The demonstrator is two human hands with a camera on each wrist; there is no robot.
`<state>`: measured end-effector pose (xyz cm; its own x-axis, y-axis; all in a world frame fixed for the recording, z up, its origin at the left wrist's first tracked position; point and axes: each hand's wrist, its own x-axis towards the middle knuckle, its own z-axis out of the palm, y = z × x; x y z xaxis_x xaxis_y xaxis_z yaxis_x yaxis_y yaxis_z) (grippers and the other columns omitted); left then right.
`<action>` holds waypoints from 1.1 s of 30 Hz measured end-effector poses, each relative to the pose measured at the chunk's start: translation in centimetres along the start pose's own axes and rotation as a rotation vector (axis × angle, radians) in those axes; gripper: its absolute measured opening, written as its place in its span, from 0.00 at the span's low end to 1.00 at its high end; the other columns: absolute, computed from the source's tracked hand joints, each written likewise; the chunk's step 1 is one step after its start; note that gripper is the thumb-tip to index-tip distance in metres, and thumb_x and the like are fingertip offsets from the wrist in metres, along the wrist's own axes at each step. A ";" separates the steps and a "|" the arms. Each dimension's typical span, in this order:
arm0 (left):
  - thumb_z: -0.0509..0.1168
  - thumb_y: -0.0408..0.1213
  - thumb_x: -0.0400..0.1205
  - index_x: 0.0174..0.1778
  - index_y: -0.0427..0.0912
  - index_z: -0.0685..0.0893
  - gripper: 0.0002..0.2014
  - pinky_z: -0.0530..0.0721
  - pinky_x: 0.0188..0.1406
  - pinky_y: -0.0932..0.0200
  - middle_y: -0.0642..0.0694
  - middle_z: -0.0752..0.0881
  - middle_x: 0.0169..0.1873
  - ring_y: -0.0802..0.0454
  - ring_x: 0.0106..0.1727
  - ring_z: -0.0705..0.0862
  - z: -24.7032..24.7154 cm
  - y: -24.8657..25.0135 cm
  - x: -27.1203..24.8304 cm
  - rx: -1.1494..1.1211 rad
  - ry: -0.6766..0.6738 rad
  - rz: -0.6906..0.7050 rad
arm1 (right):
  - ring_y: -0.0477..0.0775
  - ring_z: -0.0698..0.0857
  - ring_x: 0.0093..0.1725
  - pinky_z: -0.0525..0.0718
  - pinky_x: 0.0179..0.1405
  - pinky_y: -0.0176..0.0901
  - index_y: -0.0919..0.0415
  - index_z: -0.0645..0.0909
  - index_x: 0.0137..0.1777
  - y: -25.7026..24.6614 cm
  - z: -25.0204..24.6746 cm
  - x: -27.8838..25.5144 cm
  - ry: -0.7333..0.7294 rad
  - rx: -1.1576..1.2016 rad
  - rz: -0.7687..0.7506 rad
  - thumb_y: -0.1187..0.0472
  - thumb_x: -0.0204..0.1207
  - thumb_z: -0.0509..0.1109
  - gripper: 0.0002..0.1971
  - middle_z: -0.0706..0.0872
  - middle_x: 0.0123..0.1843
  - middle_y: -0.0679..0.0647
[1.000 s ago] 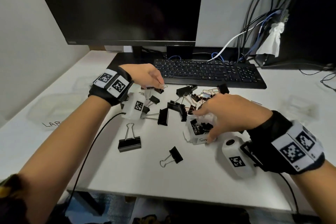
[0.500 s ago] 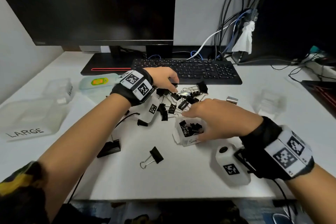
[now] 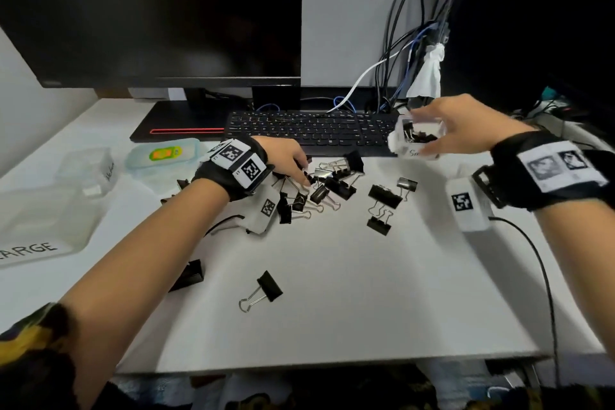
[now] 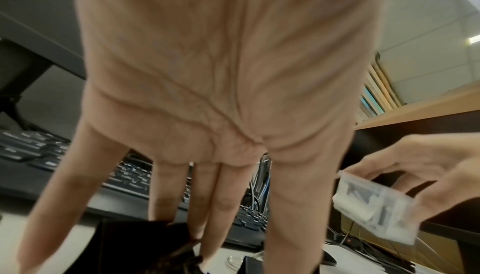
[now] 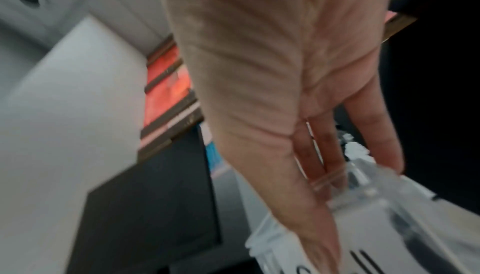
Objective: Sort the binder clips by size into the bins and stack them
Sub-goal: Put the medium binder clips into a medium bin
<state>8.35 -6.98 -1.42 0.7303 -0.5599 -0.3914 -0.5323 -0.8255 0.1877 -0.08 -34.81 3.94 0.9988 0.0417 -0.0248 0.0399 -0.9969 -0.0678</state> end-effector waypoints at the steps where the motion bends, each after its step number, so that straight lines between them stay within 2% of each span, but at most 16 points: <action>1: 0.69 0.51 0.80 0.69 0.40 0.82 0.25 0.73 0.59 0.60 0.46 0.82 0.63 0.53 0.56 0.77 0.0 0.0 0.0 -0.004 0.001 -0.002 | 0.61 0.80 0.68 0.80 0.66 0.62 0.57 0.76 0.75 0.5 0.6 0.7 0.000 -0.024 0.037 0.56 0.69 0.80 0.33 0.81 0.71 0.58; 4: 0.68 0.51 0.80 0.71 0.41 0.80 0.26 0.74 0.64 0.57 0.47 0.81 0.64 0.52 0.59 0.78 0.0 0.1 0.0 0.000 -0.002 -0.017 | 0.62 0.79 0.69 0.79 0.68 0.61 0.57 0.76 0.75 1.2 2.4 2.2 -0.062 -0.034 0.072 0.58 0.70 0.80 0.32 0.79 0.72 0.59; 7: 0.68 0.51 0.80 0.73 0.41 0.79 0.27 0.73 0.65 0.58 0.47 0.80 0.66 0.52 0.60 0.77 0.0 0.2 0.0 0.000 0.001 -0.025 | 0.59 0.72 0.78 0.71 0.76 0.55 0.58 0.68 0.81 1.3 3.9 3.0 -0.160 0.014 0.063 0.62 0.74 0.76 0.35 0.73 0.79 0.57; 10: 0.68 0.49 0.80 0.74 0.41 0.78 0.27 0.72 0.64 0.60 0.47 0.80 0.67 0.50 0.65 0.77 0.1 0.3 -0.1 -0.016 0.012 -0.028 | 0.57 0.68 0.80 0.67 0.78 0.53 0.56 0.63 0.83 0.9 4.8 3.4 -0.220 0.054 0.068 0.63 0.76 0.74 0.37 0.69 0.82 0.55; 13: 0.69 0.49 0.80 0.73 0.41 0.79 0.26 0.72 0.62 0.61 0.47 0.81 0.64 0.52 0.59 0.77 0.2 0.2 0.0 -0.028 0.015 -0.024 | 0.58 0.68 0.80 0.66 0.78 0.52 0.55 0.62 0.84 0.4 5.0 3.5 -0.215 0.060 0.077 0.60 0.76 0.75 0.38 0.68 0.82 0.55; 17: 0.70 0.50 0.79 0.70 0.41 0.81 0.25 0.74 0.60 0.60 0.51 0.81 0.54 0.53 0.55 0.77 0.3 -0.1 0.2 -0.038 0.009 -0.015 | 0.58 0.66 0.81 0.65 0.79 0.54 0.56 0.65 0.82 0.9 3.5 2.4 -0.182 0.095 0.144 0.51 0.66 0.82 0.45 0.67 0.83 0.55; 20: 0.70 0.51 0.78 0.71 0.41 0.80 0.27 0.74 0.63 0.59 0.50 0.81 0.57 0.53 0.56 0.77 0.4 -0.1 0.3 -0.023 0.004 -0.005 | 0.60 0.68 0.80 0.70 0.74 0.55 0.52 0.67 0.81 2.2 1.7 1.0 -0.188 0.060 0.283 0.44 0.56 0.86 0.52 0.69 0.81 0.55; 23: 0.70 0.51 0.78 0.72 0.41 0.79 0.28 0.74 0.64 0.59 0.49 0.80 0.59 0.54 0.57 0.76 0.4 0.0 0.2 -0.010 0.004 0.000 | 0.58 0.72 0.78 0.73 0.73 0.55 0.46 0.66 0.81 3.1 1.1 -0.1 -0.308 -0.057 0.429 0.40 0.50 0.86 0.56 0.72 0.80 0.51; 25: 0.71 0.51 0.78 0.72 0.41 0.79 0.28 0.74 0.66 0.58 0.48 0.81 0.63 0.54 0.57 0.76 0.4 0.1 0.2 -0.007 0.005 -0.001 | 0.57 0.77 0.73 0.76 0.68 0.51 0.45 0.65 0.81 3.1 1.4 -0.4 -0.398 -0.090 0.478 0.41 0.51 0.87 0.56 0.79 0.74 0.51; 27: 0.71 0.51 0.78 0.72 0.41 0.79 0.28 0.74 0.67 0.57 0.47 0.81 0.65 0.53 0.58 0.76 0.4 0.1 0.2 -0.005 0.003 -0.003 | 0.58 0.80 0.67 0.79 0.62 0.48 0.46 0.65 0.81 3.0 2.1 -0.4 -0.449 -0.058 0.488 0.46 0.56 0.87 0.53 0.81 0.71 0.53; 30: 0.71 0.51 0.78 0.72 0.41 0.79 0.29 0.75 0.69 0.55 0.47 0.81 0.65 0.52 0.61 0.77 0.4 0.2 0.0 -0.001 0.002 -0.007 | 0.56 0.79 0.57 0.79 0.54 0.45 0.48 0.68 0.80 2.4 2.9 -0.8 -0.439 -0.055 0.462 0.52 0.61 0.85 0.46 0.78 0.73 0.52; 33: 0.71 0.52 0.78 0.72 0.42 0.79 0.29 0.75 0.64 0.59 0.49 0.81 0.60 0.54 0.58 0.77 0.5 0.3 -0.2 -0.006 0.000 -0.005 | 0.55 0.78 0.56 0.79 0.51 0.47 0.49 0.67 0.79 2.0 2.8 -1.1 -0.375 -0.052 0.428 0.54 0.62 0.85 0.46 0.77 0.73 0.53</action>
<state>7.79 -7.10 -1.73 0.7331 -0.5554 -0.3926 -0.5259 -0.8289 0.1906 -1.23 -36.63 1.04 0.8483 -0.3557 -0.3923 -0.3557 -0.9316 0.0755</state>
